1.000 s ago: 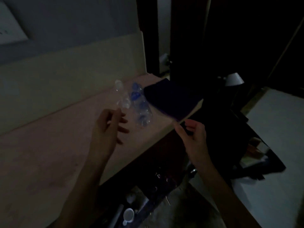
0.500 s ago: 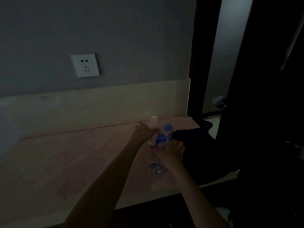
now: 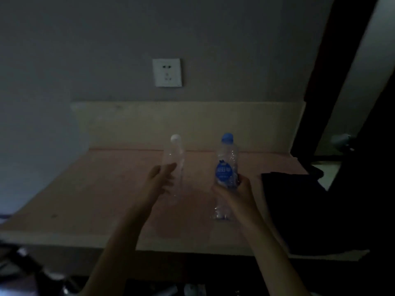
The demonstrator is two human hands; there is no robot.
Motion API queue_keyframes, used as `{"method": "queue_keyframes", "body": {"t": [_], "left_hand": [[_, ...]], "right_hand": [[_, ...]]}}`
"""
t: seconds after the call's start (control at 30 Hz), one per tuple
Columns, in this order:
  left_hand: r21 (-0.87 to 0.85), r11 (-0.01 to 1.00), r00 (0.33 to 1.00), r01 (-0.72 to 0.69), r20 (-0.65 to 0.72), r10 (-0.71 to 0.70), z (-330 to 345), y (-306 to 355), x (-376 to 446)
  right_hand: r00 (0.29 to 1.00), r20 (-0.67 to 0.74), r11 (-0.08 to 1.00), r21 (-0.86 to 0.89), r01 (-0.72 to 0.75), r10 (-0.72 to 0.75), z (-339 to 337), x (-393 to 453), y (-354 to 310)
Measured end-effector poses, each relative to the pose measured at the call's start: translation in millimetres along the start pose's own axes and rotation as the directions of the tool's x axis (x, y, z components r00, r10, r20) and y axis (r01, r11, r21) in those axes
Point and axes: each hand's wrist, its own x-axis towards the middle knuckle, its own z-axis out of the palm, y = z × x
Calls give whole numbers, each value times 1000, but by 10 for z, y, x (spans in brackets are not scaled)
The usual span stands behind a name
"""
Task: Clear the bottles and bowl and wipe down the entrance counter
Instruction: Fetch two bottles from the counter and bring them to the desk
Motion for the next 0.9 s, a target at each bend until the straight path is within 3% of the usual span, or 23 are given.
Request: {"method": "queue_keyframes", "body": {"t": [0.07, 0.2, 0.27, 0.4, 0.53, 0.67, 0.9], "left_hand": [[-226, 974, 993, 13, -111, -40, -385, -28, -315], [-509, 856, 985, 90, -83, -153, -1043, -87, -1198], [-577, 817, 970, 20, -186, -155, -1330, -160, -1600], [-510, 853, 865, -114, -472, -167, -1873, -343, -2225], [-369, 913, 759, -176, -641, -113, -2478, -535, -2632], [-361, 912, 713, -195, -691, -121, -3136, -876, -2865], [-308, 927, 624, -213, -773, -113, -4583, -1256, -3247]], "right_hand": [[991, 134, 993, 118, -25, 9, 193, -163, -88], [889, 457, 982, 167, -89, 2, 803, -583, -67], [803, 597, 982, 152, -108, -4, 1193, -858, 0], [544, 839, 991, 97, -97, -29, 1899, -1491, 174], [372, 928, 999, -6, -54, 26, 2451, -1981, 391], [252, 962, 993, -86, -80, 103, 3039, -2350, 608], [248, 946, 977, -189, -98, 207, 4482, -3224, 941]]}}
